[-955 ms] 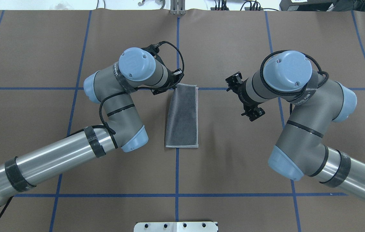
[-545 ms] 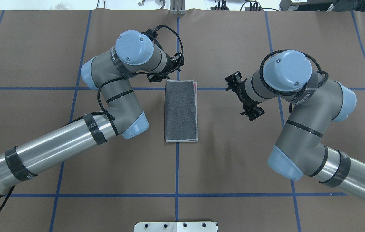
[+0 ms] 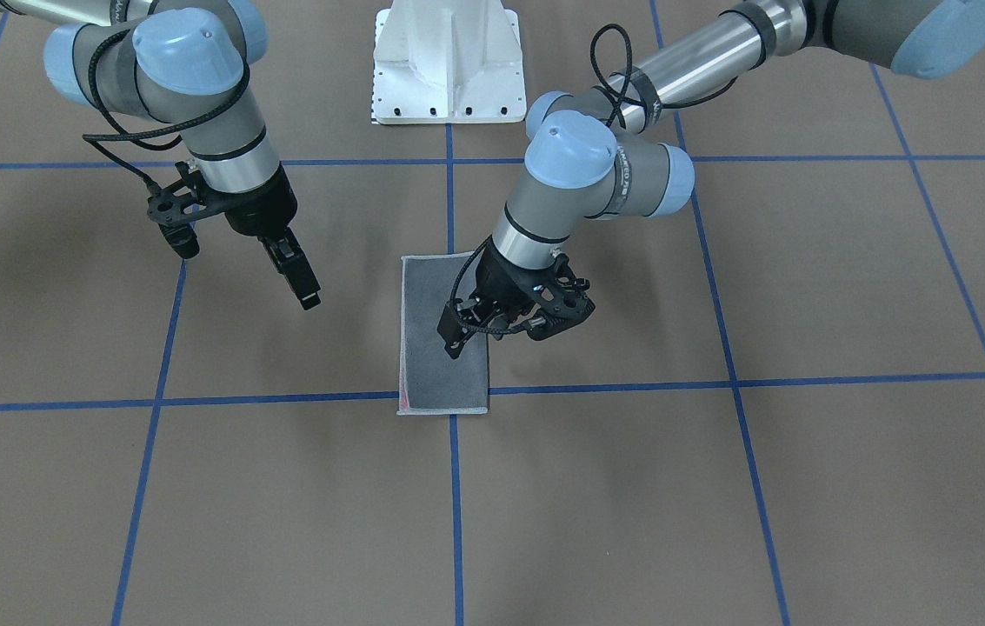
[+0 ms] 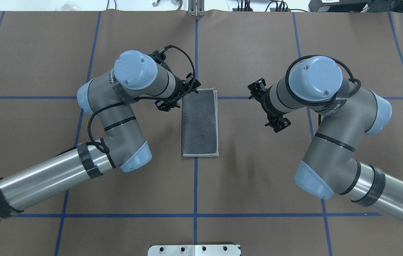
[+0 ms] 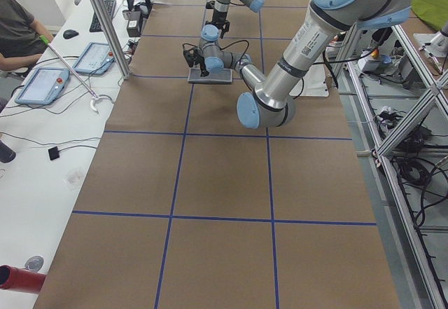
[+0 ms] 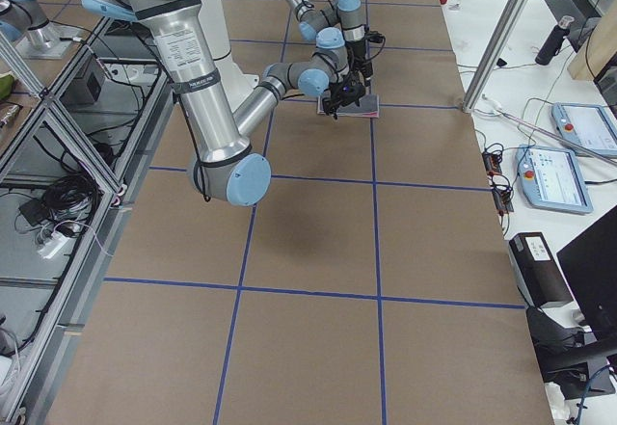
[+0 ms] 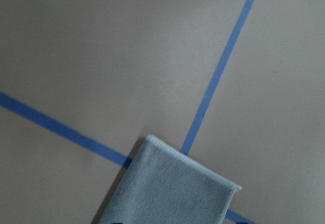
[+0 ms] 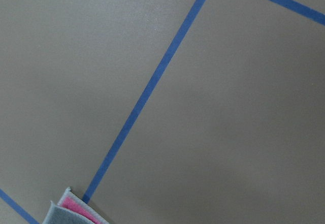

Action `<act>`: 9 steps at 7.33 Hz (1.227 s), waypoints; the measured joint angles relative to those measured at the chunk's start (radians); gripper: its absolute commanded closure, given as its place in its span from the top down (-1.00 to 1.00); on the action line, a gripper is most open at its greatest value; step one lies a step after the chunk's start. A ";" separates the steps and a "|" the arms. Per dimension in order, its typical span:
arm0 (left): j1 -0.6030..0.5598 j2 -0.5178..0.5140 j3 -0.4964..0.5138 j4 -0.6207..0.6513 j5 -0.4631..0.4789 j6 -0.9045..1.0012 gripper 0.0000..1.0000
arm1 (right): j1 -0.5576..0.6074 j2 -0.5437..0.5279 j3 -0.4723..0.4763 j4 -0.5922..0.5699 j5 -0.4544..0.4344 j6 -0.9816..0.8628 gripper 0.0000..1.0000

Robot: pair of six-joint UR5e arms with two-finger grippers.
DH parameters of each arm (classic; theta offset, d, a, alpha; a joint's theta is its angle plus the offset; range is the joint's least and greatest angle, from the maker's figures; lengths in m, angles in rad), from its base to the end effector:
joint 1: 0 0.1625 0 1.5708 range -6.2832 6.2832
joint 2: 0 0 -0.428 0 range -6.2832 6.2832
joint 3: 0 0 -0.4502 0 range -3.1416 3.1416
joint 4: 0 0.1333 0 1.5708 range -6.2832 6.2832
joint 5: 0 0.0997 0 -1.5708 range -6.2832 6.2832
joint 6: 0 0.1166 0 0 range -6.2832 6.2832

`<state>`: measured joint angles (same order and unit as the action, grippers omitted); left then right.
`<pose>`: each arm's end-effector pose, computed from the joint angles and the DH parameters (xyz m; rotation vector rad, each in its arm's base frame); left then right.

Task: Fold towel twice with both arms
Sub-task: 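Move the left gripper to the strip's end nearest the robot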

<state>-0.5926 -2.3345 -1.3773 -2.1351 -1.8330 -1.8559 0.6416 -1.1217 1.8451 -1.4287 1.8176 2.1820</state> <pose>0.6219 -0.5430 0.1858 -0.0590 1.1711 -0.6287 -0.4772 -0.4873 0.2474 -0.2295 -0.9096 1.0587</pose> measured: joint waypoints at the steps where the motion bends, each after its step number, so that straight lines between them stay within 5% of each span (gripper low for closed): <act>1: 0.026 0.057 -0.070 0.012 0.004 -0.047 0.99 | 0.000 0.000 0.000 0.001 0.003 -0.005 1.00; 2: 0.054 0.098 -0.140 0.057 0.020 -0.086 0.99 | 0.002 -0.003 0.000 0.001 0.007 -0.027 1.00; 4: 0.148 0.127 -0.234 0.172 0.113 -0.129 0.54 | 0.011 -0.010 0.000 0.001 0.012 -0.096 1.00; 6: 0.194 0.132 -0.246 0.201 0.147 -0.138 0.20 | 0.014 -0.013 -0.001 0.001 0.015 -0.113 1.00; 9: 0.220 0.125 -0.219 0.201 0.157 -0.201 0.03 | 0.014 -0.016 -0.001 0.001 0.017 -0.115 1.00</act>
<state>-0.3722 -2.2094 -1.5965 -1.9345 -1.6760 -2.0570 0.6553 -1.1378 1.8438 -1.4282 1.8345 2.0668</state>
